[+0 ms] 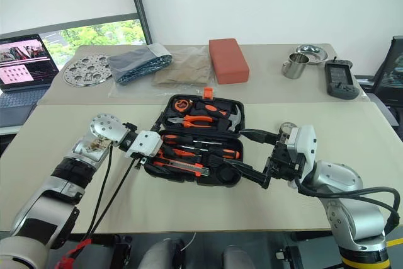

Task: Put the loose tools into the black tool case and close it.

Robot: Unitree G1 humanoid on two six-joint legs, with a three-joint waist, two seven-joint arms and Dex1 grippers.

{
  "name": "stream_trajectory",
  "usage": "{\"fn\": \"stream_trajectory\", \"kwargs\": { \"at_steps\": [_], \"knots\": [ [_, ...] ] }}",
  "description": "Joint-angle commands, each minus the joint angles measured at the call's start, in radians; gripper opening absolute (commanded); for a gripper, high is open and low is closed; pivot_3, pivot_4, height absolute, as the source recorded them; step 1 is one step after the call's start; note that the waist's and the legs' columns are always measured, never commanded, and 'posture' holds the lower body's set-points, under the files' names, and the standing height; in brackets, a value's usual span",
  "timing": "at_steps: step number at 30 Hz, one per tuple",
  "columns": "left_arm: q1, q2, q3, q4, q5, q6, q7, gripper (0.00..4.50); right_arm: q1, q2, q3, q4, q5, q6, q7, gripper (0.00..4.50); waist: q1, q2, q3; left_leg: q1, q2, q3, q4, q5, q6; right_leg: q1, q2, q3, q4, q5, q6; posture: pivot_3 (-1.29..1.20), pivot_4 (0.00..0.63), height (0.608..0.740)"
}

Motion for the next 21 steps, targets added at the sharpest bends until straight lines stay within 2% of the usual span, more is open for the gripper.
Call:
{"fn": "stream_trajectory", "kwargs": {
  "at_steps": [1,21],
  "knots": [
    [-0.015,-0.007,-0.018,0.016,0.046,-0.01,0.026,1.75,0.003,-0.008,-0.017,-0.045,0.021,-0.004,-0.016,4.5,0.0,0.001,0.0,0.0,0.0,0.0,0.0,0.0,0.0,0.0,0.0,0.0,0.0,0.0,0.0,0.0,0.15,0.74],
    [0.018,-0.038,-0.037,-0.188,0.055,0.213,0.053,1.75,-0.031,-0.001,0.022,-0.031,0.002,-0.016,-0.038,4.5,0.018,0.002,-0.001,0.002,-0.001,-0.001,0.002,0.0,0.0,0.003,0.0,0.0,0.002,0.0,0.0,0.0,0.15,0.74]
  ]
}}
